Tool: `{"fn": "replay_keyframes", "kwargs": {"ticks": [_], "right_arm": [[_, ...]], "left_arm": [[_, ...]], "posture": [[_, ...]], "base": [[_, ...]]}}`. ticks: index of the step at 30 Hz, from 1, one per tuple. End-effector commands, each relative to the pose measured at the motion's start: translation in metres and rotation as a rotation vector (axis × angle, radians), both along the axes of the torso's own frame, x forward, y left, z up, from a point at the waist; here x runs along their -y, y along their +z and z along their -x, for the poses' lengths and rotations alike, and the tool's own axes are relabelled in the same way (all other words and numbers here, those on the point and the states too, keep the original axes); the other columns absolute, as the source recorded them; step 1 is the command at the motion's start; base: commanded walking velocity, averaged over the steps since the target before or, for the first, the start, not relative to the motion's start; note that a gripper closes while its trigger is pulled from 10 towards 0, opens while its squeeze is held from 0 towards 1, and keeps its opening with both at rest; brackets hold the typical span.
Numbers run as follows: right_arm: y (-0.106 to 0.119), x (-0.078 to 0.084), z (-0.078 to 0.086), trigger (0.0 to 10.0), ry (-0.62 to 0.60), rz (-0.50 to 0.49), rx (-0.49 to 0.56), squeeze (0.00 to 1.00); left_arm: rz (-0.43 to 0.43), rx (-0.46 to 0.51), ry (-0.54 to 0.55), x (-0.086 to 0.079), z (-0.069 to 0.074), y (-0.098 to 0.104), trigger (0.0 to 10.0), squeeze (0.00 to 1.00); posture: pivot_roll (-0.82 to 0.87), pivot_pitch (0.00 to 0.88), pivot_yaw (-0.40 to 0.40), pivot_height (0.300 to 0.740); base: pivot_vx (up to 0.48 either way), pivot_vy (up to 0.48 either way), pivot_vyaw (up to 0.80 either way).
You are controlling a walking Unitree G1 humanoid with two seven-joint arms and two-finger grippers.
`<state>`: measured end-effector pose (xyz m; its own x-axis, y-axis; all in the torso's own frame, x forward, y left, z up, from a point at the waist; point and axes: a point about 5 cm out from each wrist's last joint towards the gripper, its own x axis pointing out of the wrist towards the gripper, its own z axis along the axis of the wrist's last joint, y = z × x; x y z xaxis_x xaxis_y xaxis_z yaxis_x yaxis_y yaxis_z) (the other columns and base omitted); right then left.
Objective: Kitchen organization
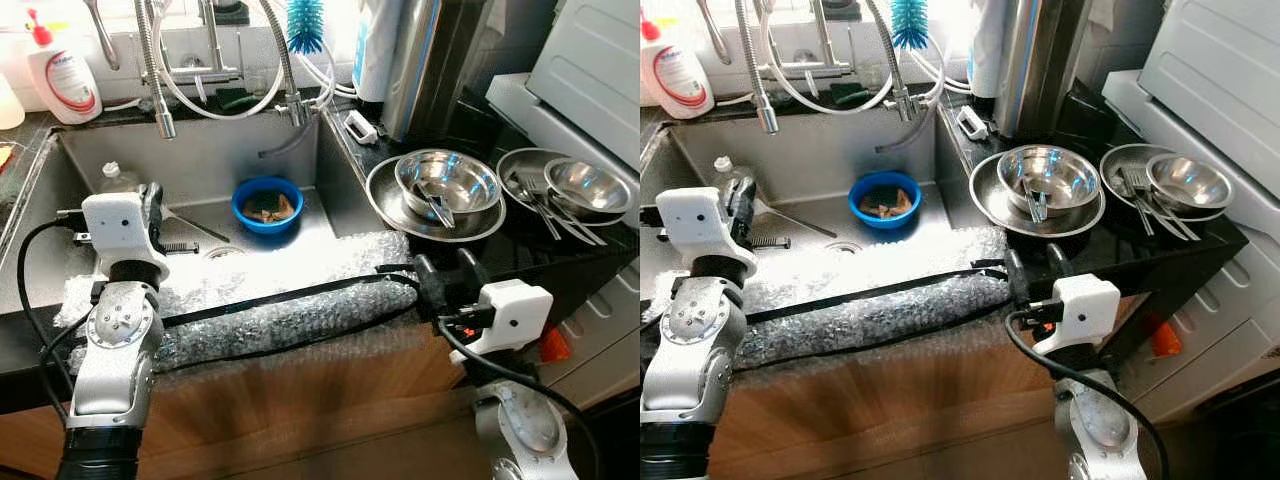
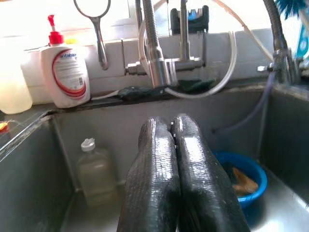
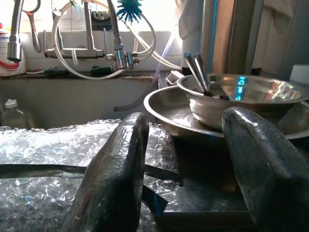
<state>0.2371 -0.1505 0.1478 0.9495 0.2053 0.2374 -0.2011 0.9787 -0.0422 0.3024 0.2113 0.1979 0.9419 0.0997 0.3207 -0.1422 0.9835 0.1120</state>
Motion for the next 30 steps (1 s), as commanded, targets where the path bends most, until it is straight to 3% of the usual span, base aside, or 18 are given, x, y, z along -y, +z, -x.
{"fn": "replay_keyframes", "kwargs": {"ticks": [1,9,10,11,22,26,29,30], "right_arm": [[-0.004,0.001,0.001,10.0,-0.007,0.008,-0.009,0.0],[-0.006,-0.004,-0.004,10.0,-0.006,0.003,-0.009,0.0],[-0.005,-0.005,-0.004,10.0,-0.006,0.003,-0.009,0.0],[-0.005,-0.006,-0.004,10.0,-0.005,0.001,-0.008,0.0],[-0.005,-0.01,-0.008,10.0,0.007,-0.009,-0.01,0.0],[-0.006,-0.011,-0.009,10.0,0.009,-0.011,-0.011,0.0],[-0.004,-0.01,-0.011,10.0,-0.006,-0.009,-0.005,0.0],[-0.004,-0.009,-0.012,10.0,-0.014,-0.01,-0.003,0.0]], "left_arm": [[-0.057,-0.01,0.005,-0.003,0.001,-0.004,10.0,0.0],[-0.091,-0.072,0.031,-0.007,-0.003,-0.012,10.0,0.0],[-0.085,-0.074,0.03,-0.007,-0.003,-0.012,10.0,0.06],[-0.077,-0.075,0.026,-0.006,-0.003,-0.013,10.0,1.0],[-0.04,-0.09,-0.003,0.001,-0.005,-0.016,10.0,1.0],[-0.004,-0.075,-0.003,0.002,-0.006,-0.012,10.0,1.0],[0.03,-0.01,0.0,0.006,-0.005,-0.001,10.0,1.0],[0.04,0.023,-0.008,0.008,-0.004,0.005,10.0,0.0]], "posture": [[0.05,0.038,0.0,0.74],[0.06,0.072,0.0,0.74],[0.06,0.076,0.002,0.74],[0.06,0.077,0.001,0.74],[0.06,0.097,0.002,0.74],[0.06,0.099,0.001,0.74],[0.06,0.099,-0.003,0.74],[0.05,0.098,-0.004,0.74]], "base": [[0.0,0.0,0.0],[0.0,0.0,0.0],[0.0,0.0,0.0],[0.0,0.0,0.0],[0.0,0.0,0.0],[0.0,0.0,0.0],[0.0,0.0,0.0],[0.0,0.0,0.0]]}}
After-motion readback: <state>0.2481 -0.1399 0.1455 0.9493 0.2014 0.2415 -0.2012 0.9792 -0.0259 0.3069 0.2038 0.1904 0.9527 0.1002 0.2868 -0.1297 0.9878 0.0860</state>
